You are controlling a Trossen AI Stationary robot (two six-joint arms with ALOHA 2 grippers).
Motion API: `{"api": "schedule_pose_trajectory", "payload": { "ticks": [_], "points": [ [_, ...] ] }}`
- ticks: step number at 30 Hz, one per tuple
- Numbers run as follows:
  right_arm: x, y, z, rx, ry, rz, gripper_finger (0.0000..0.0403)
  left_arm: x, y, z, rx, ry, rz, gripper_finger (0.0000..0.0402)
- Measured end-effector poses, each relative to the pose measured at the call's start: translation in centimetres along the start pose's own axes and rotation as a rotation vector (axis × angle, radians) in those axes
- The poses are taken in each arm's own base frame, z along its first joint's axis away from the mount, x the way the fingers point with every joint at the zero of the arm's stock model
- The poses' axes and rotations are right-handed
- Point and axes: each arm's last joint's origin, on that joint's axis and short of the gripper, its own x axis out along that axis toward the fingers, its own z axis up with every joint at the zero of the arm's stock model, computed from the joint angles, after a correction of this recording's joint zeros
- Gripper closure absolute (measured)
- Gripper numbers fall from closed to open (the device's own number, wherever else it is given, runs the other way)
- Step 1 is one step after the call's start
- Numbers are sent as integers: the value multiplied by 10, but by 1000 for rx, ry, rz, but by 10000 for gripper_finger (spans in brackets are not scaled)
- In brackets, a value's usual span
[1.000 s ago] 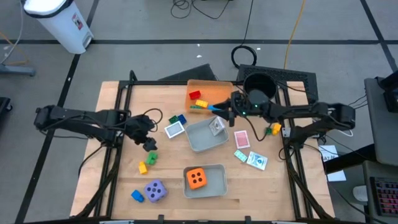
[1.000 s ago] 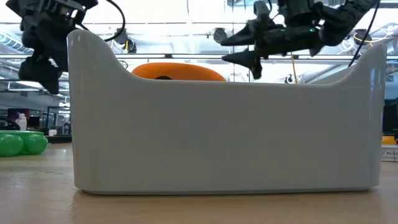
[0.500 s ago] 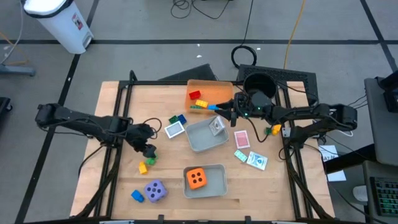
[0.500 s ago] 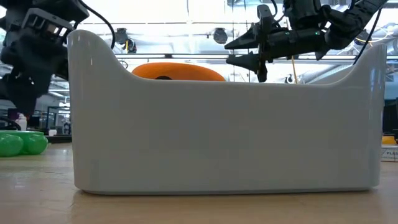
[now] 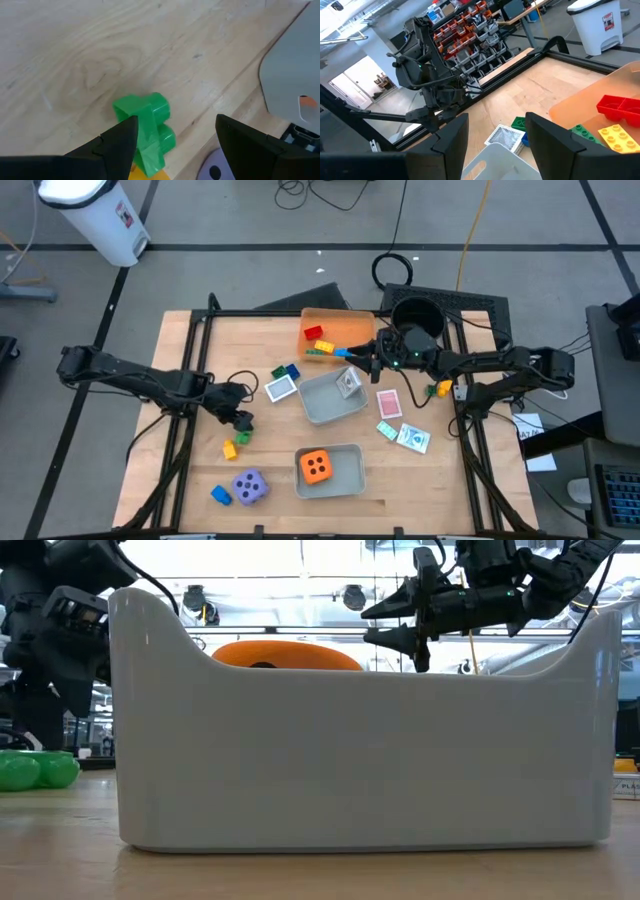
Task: Pick & Place Toys
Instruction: Put the green game piece into the orange bin
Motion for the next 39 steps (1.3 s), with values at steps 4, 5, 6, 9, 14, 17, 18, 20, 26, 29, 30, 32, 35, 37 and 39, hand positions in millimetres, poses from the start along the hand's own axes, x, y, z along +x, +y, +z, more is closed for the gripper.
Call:
{"api": "schedule_pose_trajectory", "payload": {
  "ticks": [4,5,6,9,14,17,18,20,26,29,30,32,35,37,39],
  "points": [
    [0,0,0,0,-1,-2,216,0,2,-1,-2,7,15,128],
    [0,0,0,-1,-1,-2,216,0,2,-1,-3,9,18,128],
    [0,0,0,-1,-2,-2,216,0,2,-1,-4,10,18,128],
    [0,0,0,-2,-2,-2,216,0,2,-1,-2,18,13,128],
    [0,-1,0,-9,-13,-21,216,0,0,-1,11,41,-15,128],
    [0,-1,1,-11,-17,-28,216,0,-1,-1,8,38,-20,128],
    [0,-1,1,-11,-17,-29,216,0,-2,-1,11,33,-27,128],
    [0,-1,1,-15,-17,-28,216,0,-4,1,25,20,-53,128],
    [0,-1,1,-26,-17,-28,216,0,-4,1,34,16,-53,128],
    [0,-1,1,-26,-17,-29,216,0,-2,0,28,26,-29,128],
    [0,-1,1,-26,-17,-29,216,0,-1,0,27,27,-24,128],
    [0,-1,1,-26,-17,-29,216,0,-1,-1,25,31,-16,128],
    [0,-1,1,-26,-17,-29,216,-1,0,-1,29,29,-20,128],
    [0,-1,1,-26,-17,-29,216,-4,0,-1,29,20,-32,128],
    [0,-1,1,-26,-17,-29,216,-7,0,0,26,-6,-43,128]
  ]
}}
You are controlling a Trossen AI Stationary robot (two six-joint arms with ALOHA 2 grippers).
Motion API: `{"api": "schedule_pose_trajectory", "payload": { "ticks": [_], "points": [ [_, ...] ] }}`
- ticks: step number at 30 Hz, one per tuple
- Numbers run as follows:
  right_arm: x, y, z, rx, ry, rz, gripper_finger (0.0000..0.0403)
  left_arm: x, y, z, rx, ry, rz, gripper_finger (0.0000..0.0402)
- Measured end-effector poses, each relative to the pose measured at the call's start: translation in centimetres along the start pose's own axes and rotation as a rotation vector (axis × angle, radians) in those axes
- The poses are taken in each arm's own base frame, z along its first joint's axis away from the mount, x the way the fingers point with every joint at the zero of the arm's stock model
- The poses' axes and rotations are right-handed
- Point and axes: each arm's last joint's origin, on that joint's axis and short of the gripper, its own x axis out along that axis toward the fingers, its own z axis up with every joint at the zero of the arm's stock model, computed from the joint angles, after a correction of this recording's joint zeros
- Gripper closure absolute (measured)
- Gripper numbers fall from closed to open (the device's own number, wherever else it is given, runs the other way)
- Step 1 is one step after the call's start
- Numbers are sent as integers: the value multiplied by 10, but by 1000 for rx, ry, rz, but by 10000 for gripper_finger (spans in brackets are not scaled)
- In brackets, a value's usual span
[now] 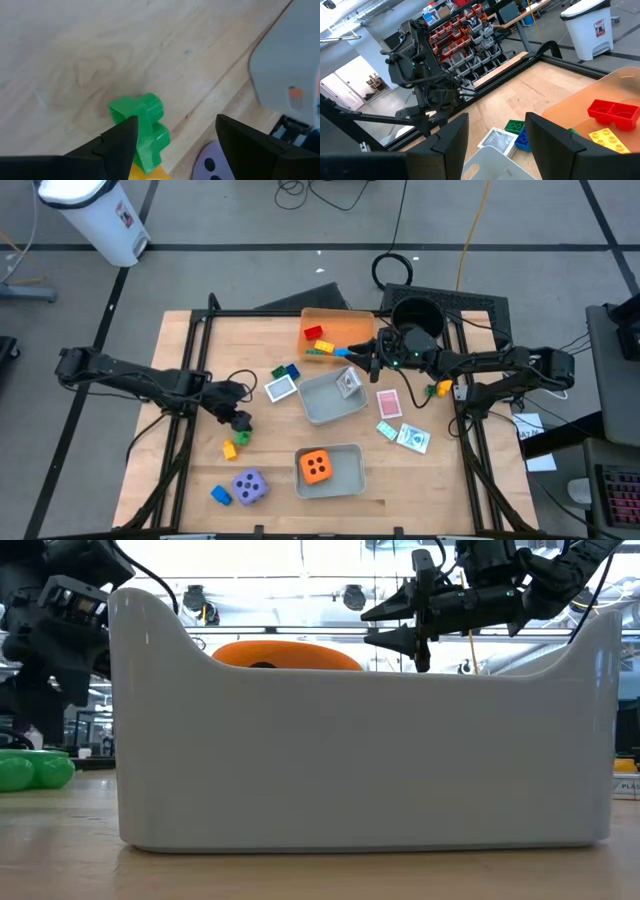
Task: Pick & Place Toys
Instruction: Put the green game piece into the orange bin
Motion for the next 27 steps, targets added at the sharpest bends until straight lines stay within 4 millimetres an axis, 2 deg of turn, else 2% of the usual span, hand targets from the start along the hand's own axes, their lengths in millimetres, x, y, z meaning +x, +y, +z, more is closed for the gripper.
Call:
{"api": "schedule_pose_trajectory", "payload": {
  "ticks": [5,9,13,27],
  "points": [
    [0,-1,0,-1,-11,-19,216,-12,3,5,-13,-93,-23,128],
    [0,-1,1,-3,-12,-22,216,-15,10,3,-57,-64,14,128],
    [0,-1,1,-3,-12,-22,216,-13,13,1,-70,28,30,128],
    [0,-2,1,-27,-23,-47,216,5,11,7,-53,78,76,128]
  ]
}}
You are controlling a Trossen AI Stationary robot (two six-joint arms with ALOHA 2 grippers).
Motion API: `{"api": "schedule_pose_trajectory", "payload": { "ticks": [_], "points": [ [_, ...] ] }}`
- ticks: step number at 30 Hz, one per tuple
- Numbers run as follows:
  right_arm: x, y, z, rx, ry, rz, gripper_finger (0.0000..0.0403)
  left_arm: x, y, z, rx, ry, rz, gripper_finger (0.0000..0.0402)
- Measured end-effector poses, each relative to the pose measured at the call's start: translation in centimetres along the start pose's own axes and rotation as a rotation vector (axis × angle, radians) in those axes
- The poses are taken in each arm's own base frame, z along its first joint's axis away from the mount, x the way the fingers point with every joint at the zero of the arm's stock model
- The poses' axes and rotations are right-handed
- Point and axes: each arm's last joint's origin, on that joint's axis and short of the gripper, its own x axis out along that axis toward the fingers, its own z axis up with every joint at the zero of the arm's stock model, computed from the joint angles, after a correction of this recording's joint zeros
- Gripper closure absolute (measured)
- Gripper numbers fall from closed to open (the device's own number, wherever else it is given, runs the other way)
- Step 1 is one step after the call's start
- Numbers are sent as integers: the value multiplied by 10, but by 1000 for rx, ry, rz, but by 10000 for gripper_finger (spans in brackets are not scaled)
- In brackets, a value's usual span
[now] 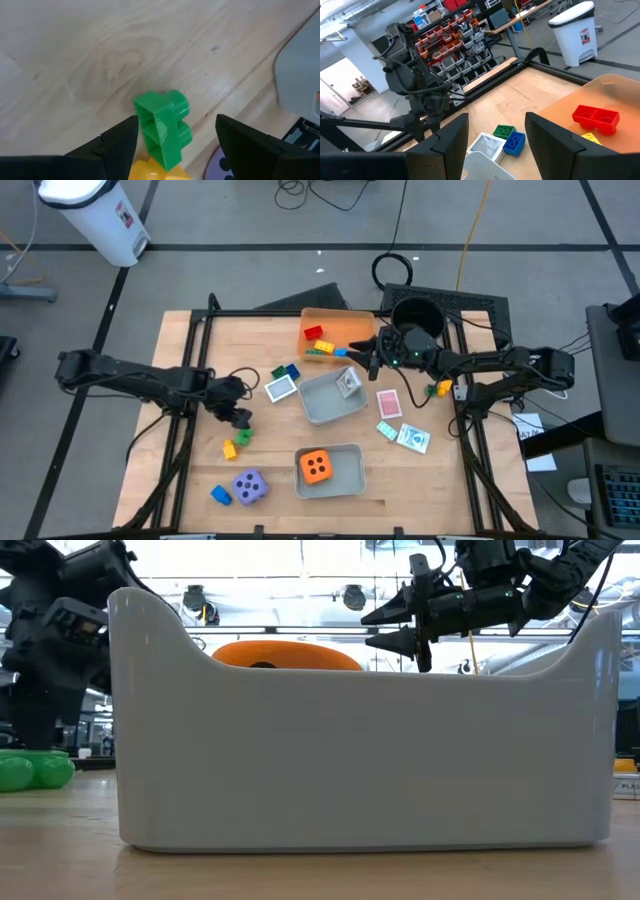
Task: Pick & Place Toys
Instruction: Put the green game piece into the orange bin
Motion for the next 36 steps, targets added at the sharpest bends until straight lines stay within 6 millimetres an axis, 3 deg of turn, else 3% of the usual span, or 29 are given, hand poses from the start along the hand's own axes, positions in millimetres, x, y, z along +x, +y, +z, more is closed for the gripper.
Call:
{"api": "schedule_pose_trajectory", "payload": {
  "ticks": [19,31,36],
  "points": [
    [0,0,0,-10,0,1,216,15,-7,5,22,47,-21,135],
    [0,0,0,-25,2,0,216,15,-7,5,15,47,-22,277],
    [0,0,0,-25,2,0,216,15,-7,5,19,45,-22,319]
  ]
}}
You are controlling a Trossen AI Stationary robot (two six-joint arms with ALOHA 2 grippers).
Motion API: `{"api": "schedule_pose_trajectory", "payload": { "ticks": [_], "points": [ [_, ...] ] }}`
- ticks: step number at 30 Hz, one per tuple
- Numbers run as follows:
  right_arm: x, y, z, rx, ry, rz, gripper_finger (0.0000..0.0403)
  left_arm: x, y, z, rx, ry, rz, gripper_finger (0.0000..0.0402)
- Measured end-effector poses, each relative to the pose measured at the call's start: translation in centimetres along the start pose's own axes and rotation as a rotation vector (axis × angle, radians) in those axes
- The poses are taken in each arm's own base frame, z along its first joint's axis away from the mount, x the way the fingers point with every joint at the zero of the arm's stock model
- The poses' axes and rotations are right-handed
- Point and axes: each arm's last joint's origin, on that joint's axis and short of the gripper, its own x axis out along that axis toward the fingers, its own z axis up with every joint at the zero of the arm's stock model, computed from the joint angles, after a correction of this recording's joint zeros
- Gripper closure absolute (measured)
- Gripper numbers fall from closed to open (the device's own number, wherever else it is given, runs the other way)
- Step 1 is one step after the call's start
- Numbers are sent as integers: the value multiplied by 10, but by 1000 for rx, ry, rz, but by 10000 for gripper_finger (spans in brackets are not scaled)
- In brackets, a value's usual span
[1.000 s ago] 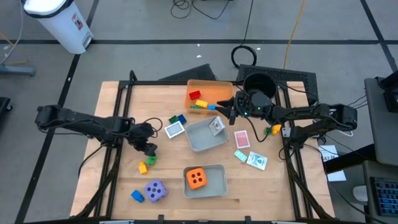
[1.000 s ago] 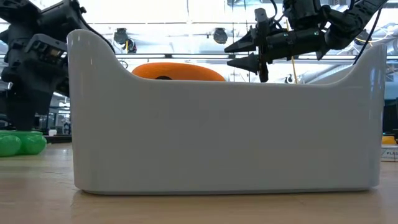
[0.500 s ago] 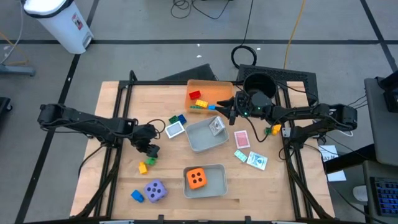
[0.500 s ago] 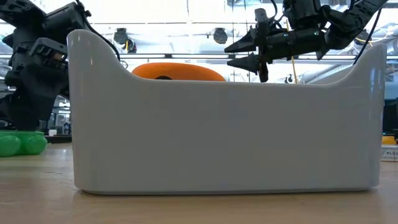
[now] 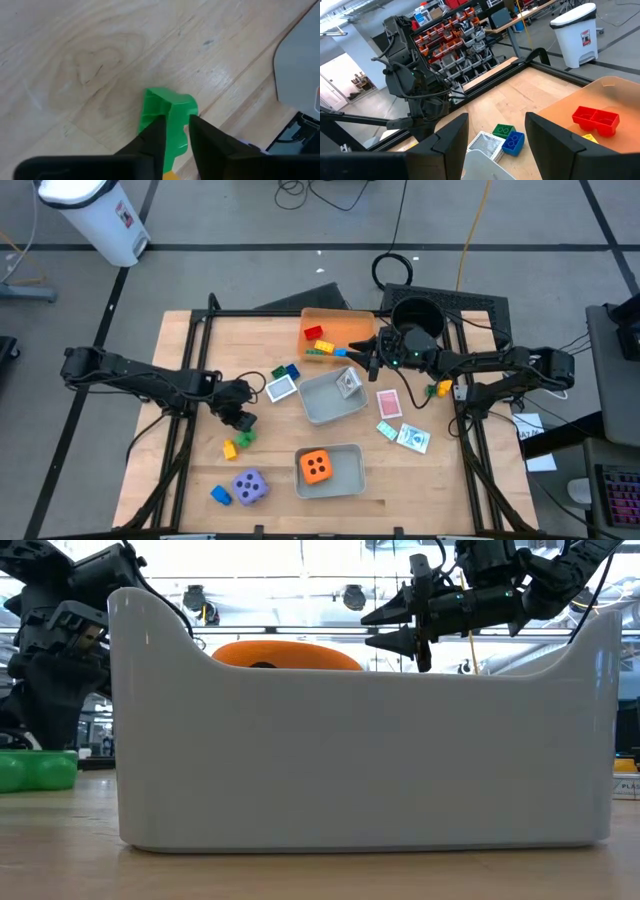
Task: Pick & Place Toys
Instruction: Put the green game piece into the orange bin
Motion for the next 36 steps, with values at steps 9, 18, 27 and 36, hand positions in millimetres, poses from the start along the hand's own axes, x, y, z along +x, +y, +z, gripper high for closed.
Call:
{"api": "schedule_pose_trajectory", "payload": {
  "ticks": [9,18,27,36],
  "points": [
    [0,0,0,0,0,0,216,0,0,0,45,-1,1,329],
    [0,0,0,0,0,0,216,0,0,0,58,-8,5,314],
    [0,0,0,-4,0,0,216,0,0,0,63,-8,6,314],
    [0,0,0,-3,5,-2,216,12,-1,5,66,38,10,314]
  ]
}}
